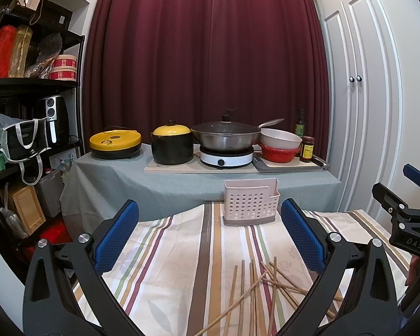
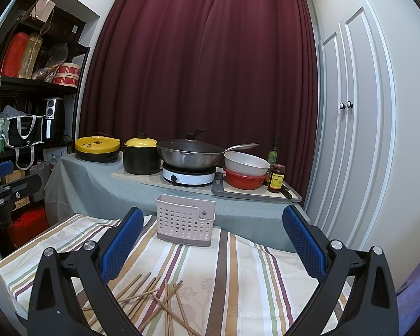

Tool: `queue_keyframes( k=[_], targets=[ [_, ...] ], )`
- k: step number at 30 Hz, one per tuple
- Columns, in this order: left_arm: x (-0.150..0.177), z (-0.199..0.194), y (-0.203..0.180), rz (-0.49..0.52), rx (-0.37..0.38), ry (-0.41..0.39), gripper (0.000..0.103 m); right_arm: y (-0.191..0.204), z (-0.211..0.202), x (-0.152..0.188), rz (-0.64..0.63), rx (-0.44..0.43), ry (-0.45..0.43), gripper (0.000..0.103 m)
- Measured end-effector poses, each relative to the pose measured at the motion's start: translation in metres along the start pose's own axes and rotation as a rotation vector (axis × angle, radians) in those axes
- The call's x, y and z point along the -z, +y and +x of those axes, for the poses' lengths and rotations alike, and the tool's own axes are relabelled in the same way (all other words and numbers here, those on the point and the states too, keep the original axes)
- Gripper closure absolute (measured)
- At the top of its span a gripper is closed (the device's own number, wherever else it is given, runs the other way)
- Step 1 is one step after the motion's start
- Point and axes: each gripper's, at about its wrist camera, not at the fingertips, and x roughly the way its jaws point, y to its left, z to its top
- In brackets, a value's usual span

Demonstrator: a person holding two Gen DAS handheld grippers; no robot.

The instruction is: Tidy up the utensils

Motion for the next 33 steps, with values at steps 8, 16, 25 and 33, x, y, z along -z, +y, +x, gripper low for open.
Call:
queue_keyframes(
  k=[8, 16, 25, 33],
  targets=[
    [0.006, 0.006, -0.002, 0.004, 0.004, 0.012, 0.004, 0.003, 0.007, 0.008, -0.003, -0.007, 0.016, 0.006],
    [0.039, 0.039, 0.005, 0.008, 0.005, 0.088, 0.004, -0.001, 0.035, 0.044, 0.003, -0.049, 0.111, 0.006],
    [0.109, 0.097, 0.016, 0.038, 0.036, 0.283, 0.004, 0.002, 0.075, 0.11, -0.001, -0.101, 0.29, 0.006],
    [0.17, 0.111, 0.026, 0.077, 0.078, 0.41, 0.004, 0.001, 0.089, 0.151, 0.026, -0.153, 0.374, 0.006]
  ],
)
